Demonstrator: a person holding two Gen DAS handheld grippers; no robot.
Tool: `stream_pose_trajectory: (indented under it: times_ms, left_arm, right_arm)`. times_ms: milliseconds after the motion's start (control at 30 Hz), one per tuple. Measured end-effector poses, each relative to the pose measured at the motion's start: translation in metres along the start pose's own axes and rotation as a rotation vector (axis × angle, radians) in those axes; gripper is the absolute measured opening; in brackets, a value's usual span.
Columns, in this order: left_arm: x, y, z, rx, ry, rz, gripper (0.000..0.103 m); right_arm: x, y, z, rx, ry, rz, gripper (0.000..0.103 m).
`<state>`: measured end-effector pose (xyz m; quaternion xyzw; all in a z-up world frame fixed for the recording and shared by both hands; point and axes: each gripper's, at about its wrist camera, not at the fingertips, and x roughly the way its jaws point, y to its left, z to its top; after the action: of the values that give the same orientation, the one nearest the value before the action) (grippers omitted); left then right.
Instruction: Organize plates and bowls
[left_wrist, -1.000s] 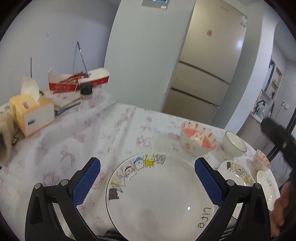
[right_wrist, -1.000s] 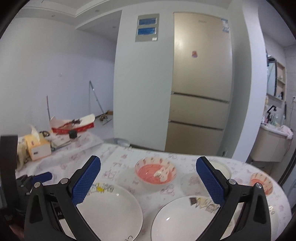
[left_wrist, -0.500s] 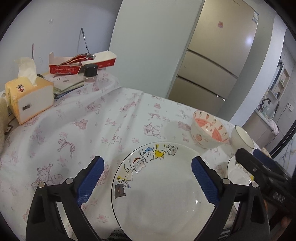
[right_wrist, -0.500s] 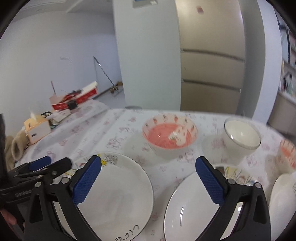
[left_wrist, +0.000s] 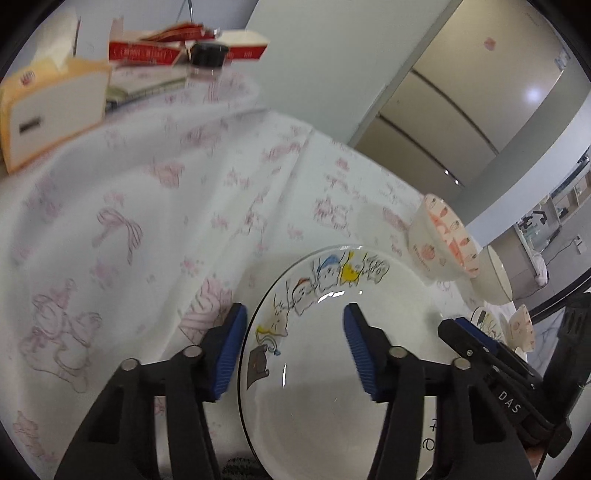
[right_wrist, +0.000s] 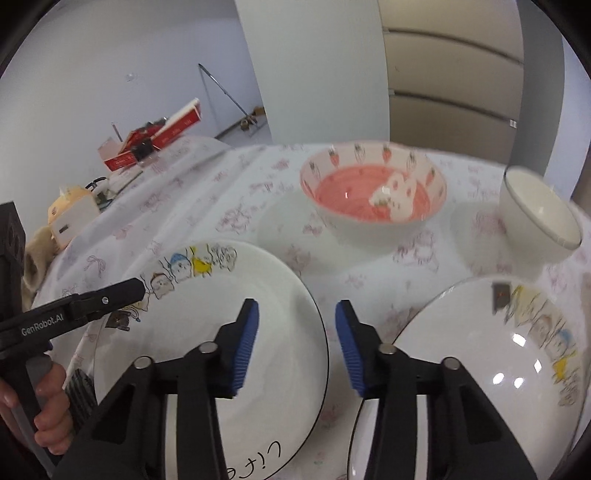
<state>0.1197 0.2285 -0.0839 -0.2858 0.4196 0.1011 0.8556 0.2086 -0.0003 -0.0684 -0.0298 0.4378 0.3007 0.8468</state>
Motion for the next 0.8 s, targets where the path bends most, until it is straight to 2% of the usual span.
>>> stream_pose_trajectory:
  times_ms: [100,167,233,533,600,800]
  left_arm:
    - [0.004,0.001,-0.002,-0.011,0.009,0.021,0.045]
    - [0.003,0.002,-0.002,-0.017,0.007,0.069,0.032]
    - [0.004,0.002,-0.002,-0.005,0.007,0.098,0.029]
    - [0.003,0.005,-0.001,0.0,0.013,0.103,0.026]
    - [0.011,0.005,-0.001,0.011,0.066,0.091,0.027]
    - [0.011,0.004,-0.003,0.011,0.049,0.102,0.027]
  right_arm:
    - [0.008,-0.004,-0.002,0.027,0.033,0.019,0.032]
    - [0.01,-0.006,-0.004,0.039,0.043,0.02,0.03]
    - [0.011,-0.007,-0.005,0.047,0.046,-0.004,0.019]
    - [0.015,-0.011,-0.007,0.045,0.059,-0.01,0.016]
    - [0.015,-0.011,-0.006,0.042,0.065,-0.004,0.016]
    - [0.016,-0.008,-0.006,0.016,0.068,-0.015,0.016]
